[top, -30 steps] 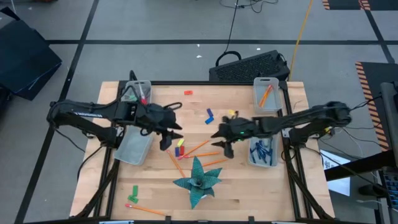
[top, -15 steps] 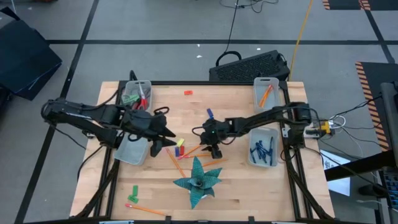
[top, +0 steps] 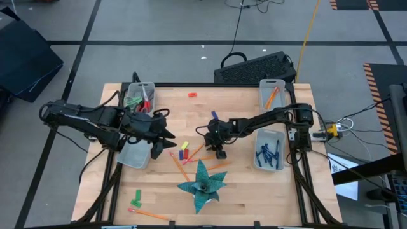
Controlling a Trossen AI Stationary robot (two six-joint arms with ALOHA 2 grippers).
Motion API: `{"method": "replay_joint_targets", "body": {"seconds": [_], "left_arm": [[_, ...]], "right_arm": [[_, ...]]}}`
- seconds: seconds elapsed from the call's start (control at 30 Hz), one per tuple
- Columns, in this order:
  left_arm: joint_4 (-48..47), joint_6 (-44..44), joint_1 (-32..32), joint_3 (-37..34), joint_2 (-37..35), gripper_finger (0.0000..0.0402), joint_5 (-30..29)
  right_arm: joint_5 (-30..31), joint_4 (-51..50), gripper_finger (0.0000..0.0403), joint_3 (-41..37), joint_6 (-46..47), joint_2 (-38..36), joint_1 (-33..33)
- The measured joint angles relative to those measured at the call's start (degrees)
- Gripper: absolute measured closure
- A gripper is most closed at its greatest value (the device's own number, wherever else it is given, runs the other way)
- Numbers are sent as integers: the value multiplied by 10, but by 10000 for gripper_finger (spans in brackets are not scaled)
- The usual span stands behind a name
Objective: Sort crayons/erasers/pens/pencils in bins
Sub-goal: Put the orange pencil into the top right gray bin
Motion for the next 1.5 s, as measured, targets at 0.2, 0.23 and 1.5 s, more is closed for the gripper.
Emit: {"method": "replay_joint_targets", "body": {"seconds": [0.2,0.23,1.5], "left_arm": [[0,-6,0,0,0,215,0],[0,-6,0,0,0,215,0],[103,37,66,0,-1,215,-184]], "right_arm": [[1,59,313,2,15,-20,-3],[-2,57,311,1,16,-18,-7],[59,-199,402,-2,-121,-187,11]]}}
